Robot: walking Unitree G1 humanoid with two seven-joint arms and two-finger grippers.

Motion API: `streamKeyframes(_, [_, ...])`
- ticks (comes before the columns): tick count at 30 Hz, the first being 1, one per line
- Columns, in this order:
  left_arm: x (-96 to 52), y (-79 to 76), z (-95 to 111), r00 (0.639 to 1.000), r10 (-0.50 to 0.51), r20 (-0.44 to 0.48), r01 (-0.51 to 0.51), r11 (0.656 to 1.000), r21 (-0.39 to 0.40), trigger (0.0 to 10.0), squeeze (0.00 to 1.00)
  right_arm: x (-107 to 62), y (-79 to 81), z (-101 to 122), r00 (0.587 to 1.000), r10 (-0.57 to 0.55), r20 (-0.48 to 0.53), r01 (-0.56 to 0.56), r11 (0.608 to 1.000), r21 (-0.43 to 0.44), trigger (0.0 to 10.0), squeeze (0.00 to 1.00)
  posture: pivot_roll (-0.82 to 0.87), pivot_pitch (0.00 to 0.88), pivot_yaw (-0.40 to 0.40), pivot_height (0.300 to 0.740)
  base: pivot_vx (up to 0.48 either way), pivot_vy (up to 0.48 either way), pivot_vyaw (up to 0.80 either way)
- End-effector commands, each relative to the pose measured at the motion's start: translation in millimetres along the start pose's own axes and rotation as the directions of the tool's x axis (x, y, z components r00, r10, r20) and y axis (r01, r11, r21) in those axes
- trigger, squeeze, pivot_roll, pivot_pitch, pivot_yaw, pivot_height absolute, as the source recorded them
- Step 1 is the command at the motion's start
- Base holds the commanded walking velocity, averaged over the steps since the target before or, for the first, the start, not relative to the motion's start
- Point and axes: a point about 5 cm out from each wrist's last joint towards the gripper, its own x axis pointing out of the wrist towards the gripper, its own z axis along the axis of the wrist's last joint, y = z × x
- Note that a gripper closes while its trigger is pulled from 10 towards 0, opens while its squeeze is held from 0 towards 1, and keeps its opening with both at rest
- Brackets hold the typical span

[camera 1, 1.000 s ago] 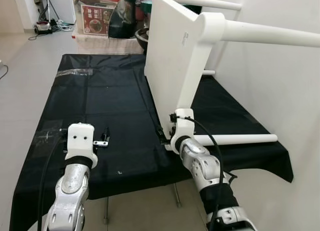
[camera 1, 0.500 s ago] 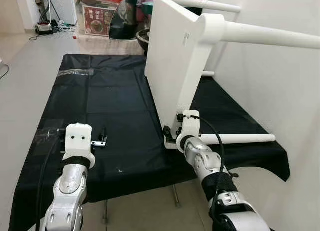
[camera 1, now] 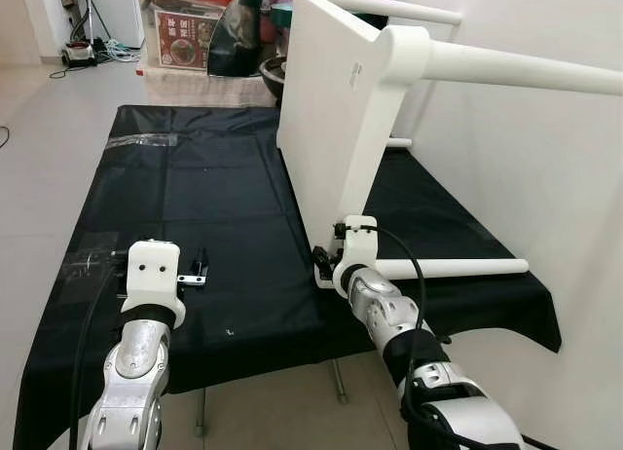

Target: Building children table

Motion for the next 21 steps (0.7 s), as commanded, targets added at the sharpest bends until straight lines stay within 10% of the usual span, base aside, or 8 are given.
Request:
streamKeyframes(1, [-2.1,-0.1,0,1.0,-0.004,-0.003,0.004,1.0,0.007,10.0,0.0,0.4,-2.2,-6,1.0,-0.006,-0.028,0.005,1.0,-0.019,2.0,0.0,0.14,0.0,-0.159,0.74,0.0,0.0,0.0])
streamKeyframes(2, [-2.1,-0.1,0,1.0,-0.004,-0.003,0.004,1.0,0.007,10.0,0.0,0.4,-2.2,-6,1.0,-0.006,-0.028,0.005,1.0,-0.019,2.0,0.0,0.14,0.0,-0.159,0.74,0.0,0.0,0.0])
streamKeyframes(3, [-2.3,0.0,0,1.0,-0.005,-0.004,0.005,1.0,0.007,10.0,0.0,0.7,-2.4,-6,1.0,0.004,-0.02,-0.005,0.999,-0.037,0.0,0.0,0.14,0.0,-0.16,0.74,0.0,0.0,0.0])
streamKeyframes(15, [-2.9,-1.2,-1,1.0,-0.011,-0.007,0.011,1.0,0.005,10.0,0.0,1.3,6.5,-8,0.995,0.099,-0.024,-0.1,0.993,-0.064,0.0,0.0,0.14,0.0,-0.159,0.74,0.0,0.0,0.0])
streamKeyframes(21, [-3.0,-0.3,-1,1.0,-0.011,-0.005,0.011,1.0,0.006,10.0,0.0,-5.3,32.1,-6,0.933,0.358,0.019,-0.353,0.927,-0.128,1.0,0.0,0.14,0.0,-0.16,0.74,0.0,0.0,0.0])
